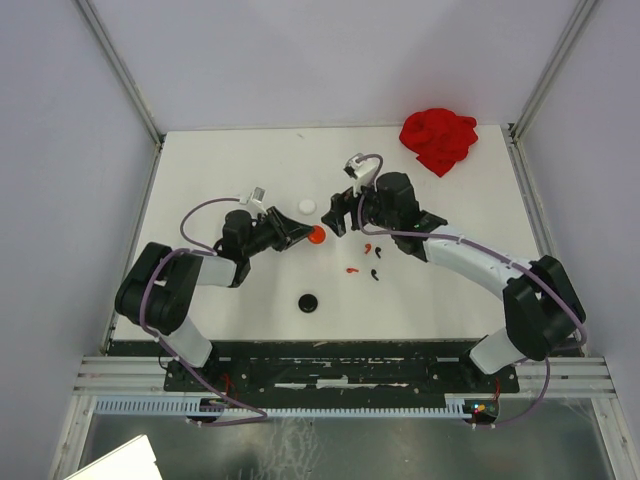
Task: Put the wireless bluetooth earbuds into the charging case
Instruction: Pick up the charging case at the center of the board, then open the charging case.
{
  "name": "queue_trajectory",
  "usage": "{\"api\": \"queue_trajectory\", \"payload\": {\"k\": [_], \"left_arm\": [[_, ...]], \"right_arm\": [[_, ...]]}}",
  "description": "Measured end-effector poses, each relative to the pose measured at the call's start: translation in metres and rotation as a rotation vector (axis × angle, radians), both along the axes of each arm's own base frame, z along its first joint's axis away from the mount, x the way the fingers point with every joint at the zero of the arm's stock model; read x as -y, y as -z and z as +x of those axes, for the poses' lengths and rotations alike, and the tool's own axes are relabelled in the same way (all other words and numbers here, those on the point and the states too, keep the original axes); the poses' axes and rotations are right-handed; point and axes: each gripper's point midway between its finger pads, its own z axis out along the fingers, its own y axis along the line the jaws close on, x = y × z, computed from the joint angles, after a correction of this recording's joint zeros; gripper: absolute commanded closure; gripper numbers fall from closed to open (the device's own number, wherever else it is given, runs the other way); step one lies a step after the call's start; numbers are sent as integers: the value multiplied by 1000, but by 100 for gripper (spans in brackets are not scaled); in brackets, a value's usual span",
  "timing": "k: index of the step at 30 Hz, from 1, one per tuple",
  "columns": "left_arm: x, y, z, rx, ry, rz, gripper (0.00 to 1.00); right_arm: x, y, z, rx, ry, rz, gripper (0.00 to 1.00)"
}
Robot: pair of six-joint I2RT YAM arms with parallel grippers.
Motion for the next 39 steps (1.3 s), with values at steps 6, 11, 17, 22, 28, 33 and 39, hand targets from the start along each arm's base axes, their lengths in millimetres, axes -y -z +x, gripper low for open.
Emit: {"api": "queue_trajectory", "payload": {"k": [6, 11, 17, 22, 28, 33, 39], "left_arm": [[1, -18, 5, 26, -59, -20, 97], [9, -34, 7, 55, -92, -51, 97], [22, -46, 9, 69, -99, -80, 97], [28, -53, 9, 71, -99, -101, 97], [29, -55, 10, 64, -114, -118, 97], [32, -62, 9, 73, -112, -143, 97], [29, -63, 13, 76, -136, -147, 97]], "right_arm": [[23, -15, 16, -10, 178, -17, 12], [35, 1, 16, -65, 246, -66, 12], [40, 13, 15, -101, 272, -96, 11], [39, 23, 16, -122, 274, -108, 11], [39, 46, 17, -164, 277, -140, 11], [38, 53, 18, -175, 281, -143, 11], [42, 56, 18, -172, 298, -153, 12]]}}
